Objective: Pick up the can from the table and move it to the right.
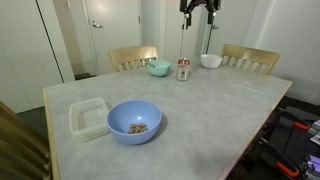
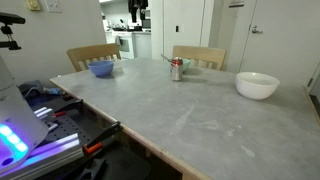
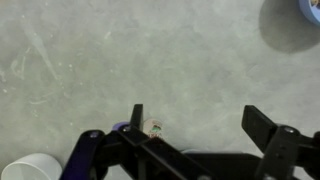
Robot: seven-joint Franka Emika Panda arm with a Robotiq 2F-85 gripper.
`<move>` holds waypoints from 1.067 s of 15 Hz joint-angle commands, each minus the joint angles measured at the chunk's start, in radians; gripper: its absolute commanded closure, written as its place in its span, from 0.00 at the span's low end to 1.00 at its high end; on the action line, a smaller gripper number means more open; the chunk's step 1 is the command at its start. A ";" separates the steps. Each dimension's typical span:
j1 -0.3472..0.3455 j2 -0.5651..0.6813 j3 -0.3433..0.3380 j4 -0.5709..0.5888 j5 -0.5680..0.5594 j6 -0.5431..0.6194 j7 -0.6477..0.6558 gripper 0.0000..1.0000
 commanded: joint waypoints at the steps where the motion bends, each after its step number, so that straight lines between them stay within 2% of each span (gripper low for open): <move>1: 0.021 0.033 0.011 0.026 0.004 0.010 0.035 0.00; 5: 0.017 0.139 -0.007 0.134 -0.029 0.038 0.083 0.00; 7: 0.015 0.194 -0.025 0.191 -0.013 0.040 0.060 0.00; 11: -0.011 0.343 -0.065 0.355 0.043 -0.045 -0.169 0.00; 12: -0.027 0.408 -0.080 0.435 0.044 -0.088 -0.227 0.00; 16: -0.088 0.540 -0.121 0.614 0.028 -0.283 -0.444 0.00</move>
